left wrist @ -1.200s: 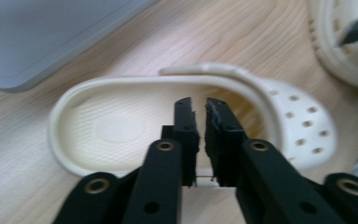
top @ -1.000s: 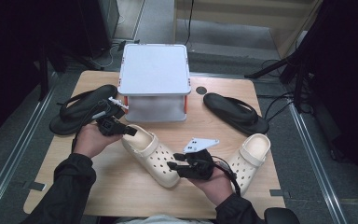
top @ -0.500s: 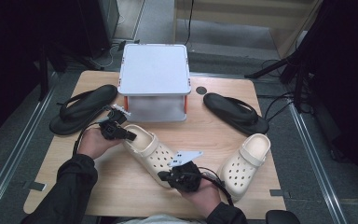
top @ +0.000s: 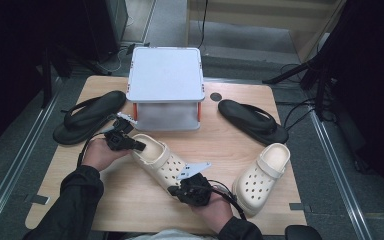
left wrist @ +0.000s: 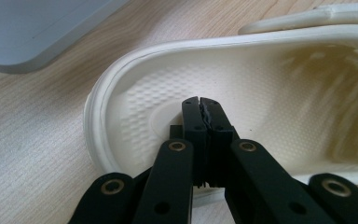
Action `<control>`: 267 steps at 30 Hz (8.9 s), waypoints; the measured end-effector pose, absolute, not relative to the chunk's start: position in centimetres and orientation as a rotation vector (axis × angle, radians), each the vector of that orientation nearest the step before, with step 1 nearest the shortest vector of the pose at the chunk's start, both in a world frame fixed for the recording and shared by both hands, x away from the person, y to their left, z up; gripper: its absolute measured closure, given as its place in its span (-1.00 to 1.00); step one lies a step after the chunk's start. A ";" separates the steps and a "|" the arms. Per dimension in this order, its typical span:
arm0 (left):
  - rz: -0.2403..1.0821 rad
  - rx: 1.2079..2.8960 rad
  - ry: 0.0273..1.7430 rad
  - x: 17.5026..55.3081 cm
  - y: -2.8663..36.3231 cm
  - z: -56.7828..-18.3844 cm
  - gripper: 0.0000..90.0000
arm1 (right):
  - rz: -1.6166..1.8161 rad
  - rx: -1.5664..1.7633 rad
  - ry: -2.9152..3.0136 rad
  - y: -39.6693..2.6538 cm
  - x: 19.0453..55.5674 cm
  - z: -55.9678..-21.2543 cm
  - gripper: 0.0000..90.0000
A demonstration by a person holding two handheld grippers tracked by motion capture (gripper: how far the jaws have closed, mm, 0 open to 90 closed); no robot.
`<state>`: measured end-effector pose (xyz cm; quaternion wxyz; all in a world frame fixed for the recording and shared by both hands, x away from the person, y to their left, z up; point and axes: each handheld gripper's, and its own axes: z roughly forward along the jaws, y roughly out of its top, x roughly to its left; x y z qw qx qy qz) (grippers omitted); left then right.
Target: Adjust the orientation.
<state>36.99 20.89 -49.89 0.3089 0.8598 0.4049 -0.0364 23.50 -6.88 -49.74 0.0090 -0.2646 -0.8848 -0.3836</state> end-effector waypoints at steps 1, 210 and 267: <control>-0.093 2.273 1.070 36.9 20.9 -49.9 1.00 | -1.198 -0.831 -2.756 -7.0 23.6 -49.7 1.00; 0.051 2.107 1.167 32.0 21.7 -47.3 -0.12 | -1.215 -1.616 -2.724 -29.9 28.4 -46.5 0.21; 0.101 2.099 1.187 30.1 23.0 -47.3 -0.11 | -1.167 -1.388 -2.462 -17.8 33.5 -46.2 0.66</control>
